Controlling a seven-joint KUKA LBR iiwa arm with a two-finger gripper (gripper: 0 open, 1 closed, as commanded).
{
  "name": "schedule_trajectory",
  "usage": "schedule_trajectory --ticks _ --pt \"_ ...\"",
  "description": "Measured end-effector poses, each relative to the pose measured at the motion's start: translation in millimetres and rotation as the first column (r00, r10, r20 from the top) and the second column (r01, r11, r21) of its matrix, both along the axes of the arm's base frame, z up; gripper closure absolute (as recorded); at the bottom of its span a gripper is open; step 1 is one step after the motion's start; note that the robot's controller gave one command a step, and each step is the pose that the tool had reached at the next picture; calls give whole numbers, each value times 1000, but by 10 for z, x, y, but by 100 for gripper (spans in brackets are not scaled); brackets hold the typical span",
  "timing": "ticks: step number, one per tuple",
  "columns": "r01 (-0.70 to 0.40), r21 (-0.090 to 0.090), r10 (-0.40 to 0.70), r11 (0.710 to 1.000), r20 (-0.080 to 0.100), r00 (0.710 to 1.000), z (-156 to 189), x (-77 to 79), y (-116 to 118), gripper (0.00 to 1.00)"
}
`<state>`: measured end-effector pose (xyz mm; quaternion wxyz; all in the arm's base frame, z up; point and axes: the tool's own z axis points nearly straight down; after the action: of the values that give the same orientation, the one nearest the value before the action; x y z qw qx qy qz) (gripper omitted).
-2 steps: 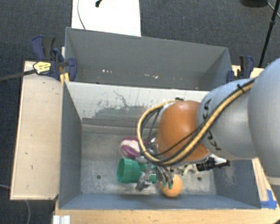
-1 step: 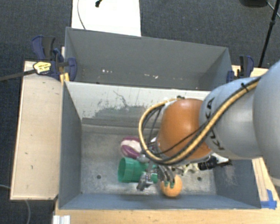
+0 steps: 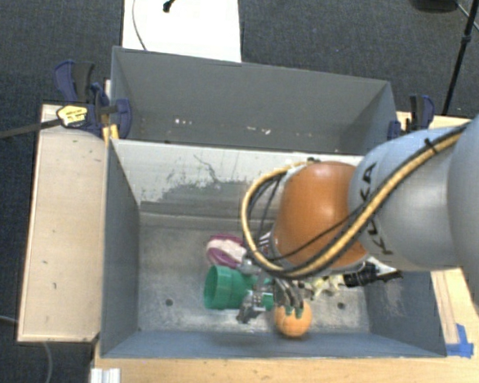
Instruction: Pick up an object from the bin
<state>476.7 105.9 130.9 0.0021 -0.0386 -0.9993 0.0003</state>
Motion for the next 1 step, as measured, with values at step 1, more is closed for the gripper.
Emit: schedule_trajectory --ticks 1 --pt "0 1 0 1000 5 1000 153 12 2 100"
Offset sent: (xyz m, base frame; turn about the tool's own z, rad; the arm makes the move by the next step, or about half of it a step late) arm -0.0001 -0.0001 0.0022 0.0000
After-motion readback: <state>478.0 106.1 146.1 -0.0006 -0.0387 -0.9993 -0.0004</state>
